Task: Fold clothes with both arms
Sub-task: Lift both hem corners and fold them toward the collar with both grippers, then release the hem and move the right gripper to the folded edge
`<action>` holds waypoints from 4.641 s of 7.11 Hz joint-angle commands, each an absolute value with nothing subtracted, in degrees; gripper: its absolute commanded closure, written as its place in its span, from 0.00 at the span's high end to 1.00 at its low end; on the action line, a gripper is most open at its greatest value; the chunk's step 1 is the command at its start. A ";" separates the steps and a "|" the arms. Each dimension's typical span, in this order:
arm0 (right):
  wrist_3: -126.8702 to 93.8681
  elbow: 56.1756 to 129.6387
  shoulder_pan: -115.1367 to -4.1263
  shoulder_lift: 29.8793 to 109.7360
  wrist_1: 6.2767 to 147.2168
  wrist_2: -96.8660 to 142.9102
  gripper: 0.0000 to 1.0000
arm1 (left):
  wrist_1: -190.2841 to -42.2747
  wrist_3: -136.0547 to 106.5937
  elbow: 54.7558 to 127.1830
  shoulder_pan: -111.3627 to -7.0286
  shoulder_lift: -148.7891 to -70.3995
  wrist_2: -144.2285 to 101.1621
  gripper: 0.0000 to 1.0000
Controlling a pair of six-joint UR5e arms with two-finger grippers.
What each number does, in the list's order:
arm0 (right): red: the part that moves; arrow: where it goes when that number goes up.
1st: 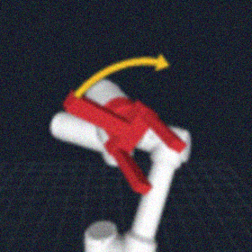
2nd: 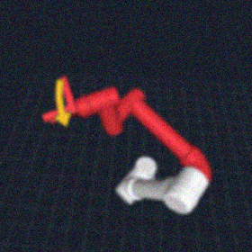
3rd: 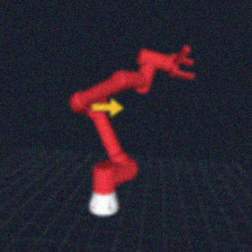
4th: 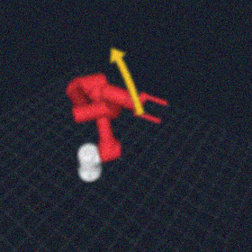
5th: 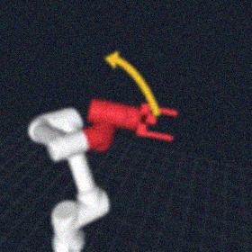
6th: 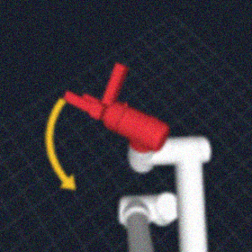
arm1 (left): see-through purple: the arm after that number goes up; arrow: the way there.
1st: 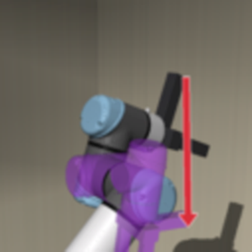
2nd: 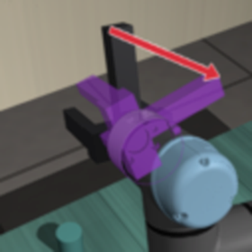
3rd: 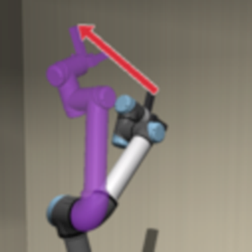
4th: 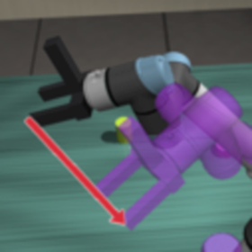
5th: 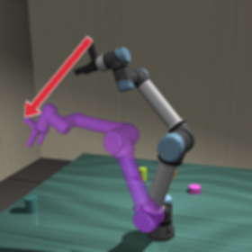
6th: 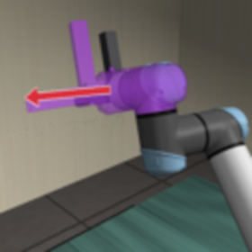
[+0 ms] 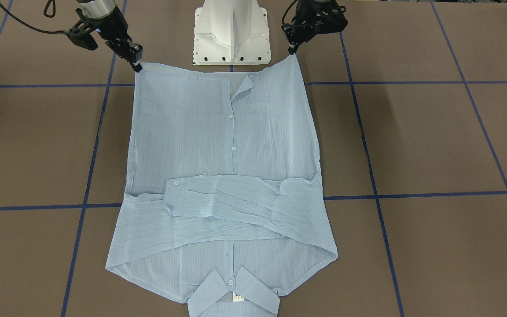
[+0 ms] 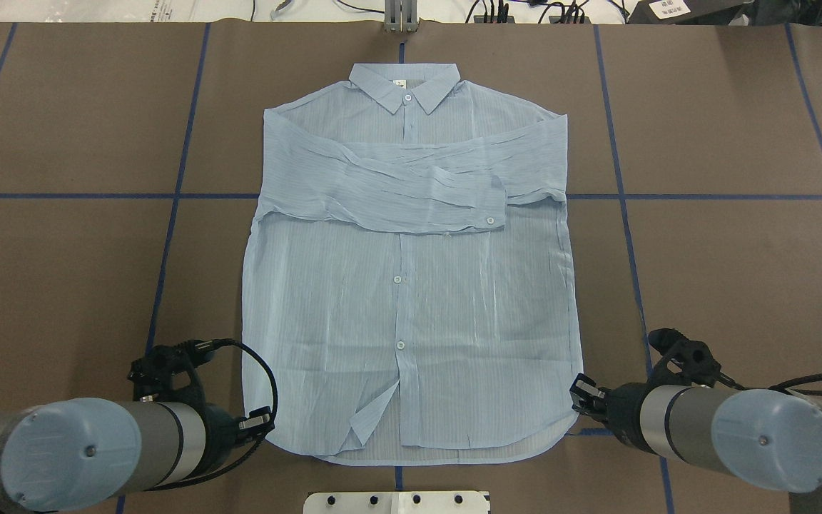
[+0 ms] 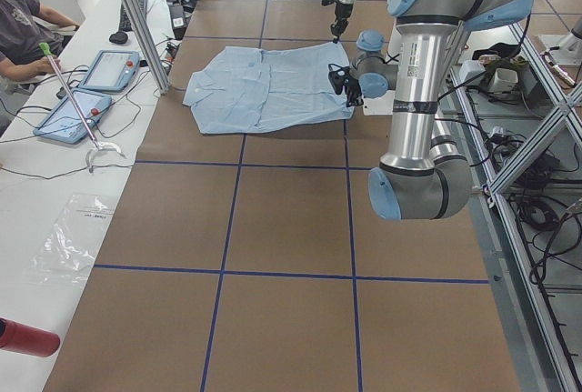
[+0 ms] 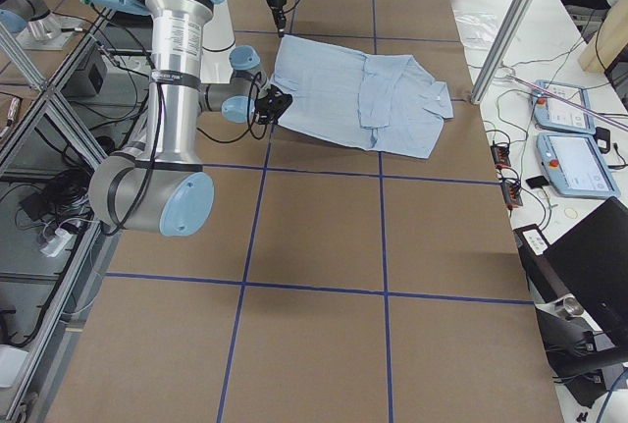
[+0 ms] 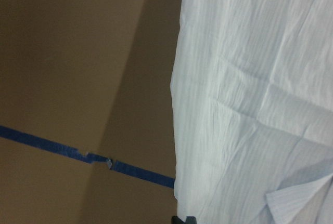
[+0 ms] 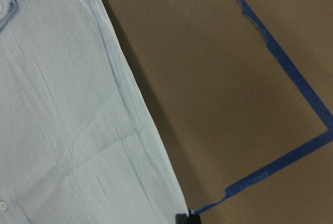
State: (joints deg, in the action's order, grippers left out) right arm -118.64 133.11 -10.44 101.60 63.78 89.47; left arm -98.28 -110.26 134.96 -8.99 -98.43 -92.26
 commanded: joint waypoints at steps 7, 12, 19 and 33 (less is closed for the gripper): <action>-100.31 109.39 -43.54 71.32 71.10 96.20 0.00 | -106.89 -89.39 108.45 -41.37 -115.73 -95.54 0.00; -95.54 74.50 -48.34 52.93 66.57 96.78 0.00 | -130.05 -87.01 70.47 -46.23 -130.04 -95.01 0.00; -96.24 67.83 -48.78 50.10 60.65 97.11 1.00 | -134.82 -77.62 60.56 -47.02 -132.36 -94.83 0.87; -106.70 94.47 -35.86 72.86 60.56 100.28 0.00 | -135.97 -77.61 62.84 -47.11 -130.35 -95.19 1.00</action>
State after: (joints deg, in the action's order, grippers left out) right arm -106.74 93.71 -35.72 72.84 60.62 99.63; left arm -135.89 -77.76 62.81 -47.17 -130.82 -95.20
